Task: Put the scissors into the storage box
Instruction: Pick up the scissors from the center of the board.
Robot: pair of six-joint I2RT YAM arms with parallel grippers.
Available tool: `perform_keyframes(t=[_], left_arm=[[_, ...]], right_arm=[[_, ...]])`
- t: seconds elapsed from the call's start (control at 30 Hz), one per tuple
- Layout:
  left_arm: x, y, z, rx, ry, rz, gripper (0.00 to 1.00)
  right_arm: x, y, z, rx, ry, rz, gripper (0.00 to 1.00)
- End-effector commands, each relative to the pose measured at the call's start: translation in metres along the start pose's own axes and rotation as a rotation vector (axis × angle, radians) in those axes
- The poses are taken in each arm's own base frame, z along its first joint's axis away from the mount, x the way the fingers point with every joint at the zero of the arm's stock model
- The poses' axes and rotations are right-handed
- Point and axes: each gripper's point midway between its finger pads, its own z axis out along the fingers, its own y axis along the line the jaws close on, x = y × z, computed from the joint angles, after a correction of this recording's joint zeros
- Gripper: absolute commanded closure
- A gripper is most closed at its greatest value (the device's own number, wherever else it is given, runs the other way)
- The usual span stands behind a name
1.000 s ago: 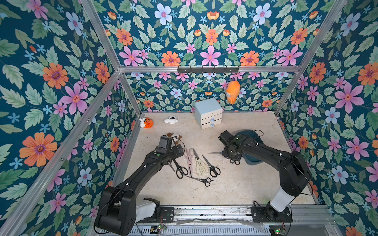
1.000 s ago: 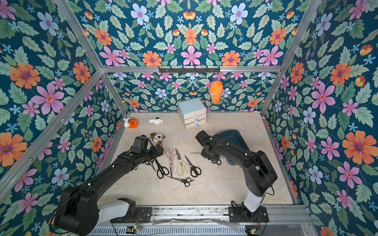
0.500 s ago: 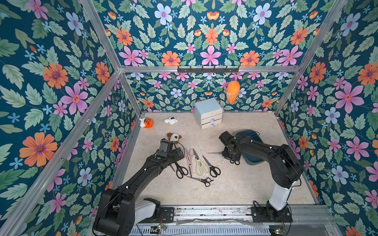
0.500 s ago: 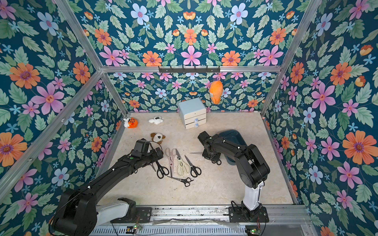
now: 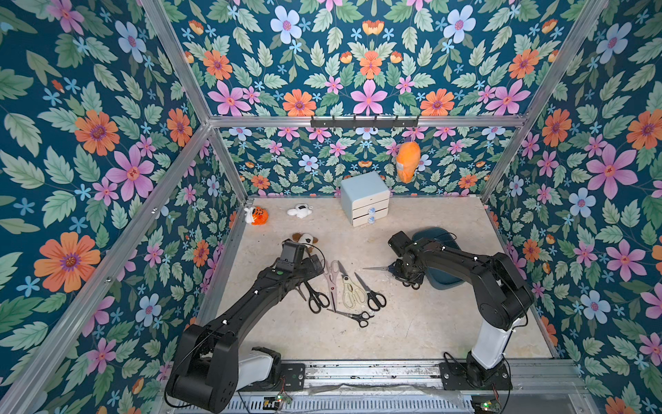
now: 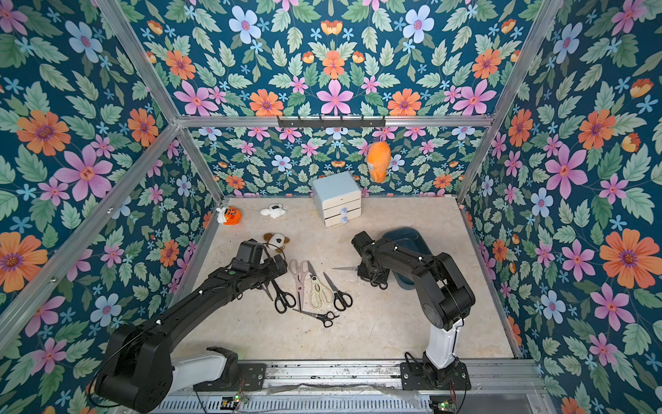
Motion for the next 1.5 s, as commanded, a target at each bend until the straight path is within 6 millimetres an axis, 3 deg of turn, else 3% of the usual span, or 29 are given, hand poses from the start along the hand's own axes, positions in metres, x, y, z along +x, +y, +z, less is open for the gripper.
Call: perform_keyframes(t=[0.0,0.37,0.47,0.73,0.8,1.0,1.47], left_arm=[[0.000,0.003,-0.003,-0.011,-0.009,-0.002,0.01],[0.013,0.015,-0.008,-0.021,-0.008,-0.029,0.01],[0.012,0.016,-0.011,-0.026,-0.017,-0.027,0.01],[0.014,0.019,-0.014,-0.029,-0.020,-0.030,0.01],[0.016,0.020,-0.015,-0.030,-0.022,-0.035,0.01],[0.019,0.024,-0.014,-0.032,-0.023,-0.041,0.01],[0.011,-0.001,0.001,0.041,0.020,0.029,0.01]], right_arm=[[-0.002,-0.001,0.002,0.011,-0.006,-0.019,0.77],[0.006,-0.012,0.020,0.018,0.017,-0.002,0.79],[0.010,-0.015,0.025,0.022,0.024,0.002,0.86],[0.015,-0.020,0.029,0.022,0.028,0.010,0.91],[0.014,-0.020,0.026,0.020,0.026,0.009,0.98],[0.013,-0.014,-0.002,-0.010,-0.010,-0.008,1.00],[0.033,0.008,-0.090,-0.139,-0.124,-0.080,1.00]])
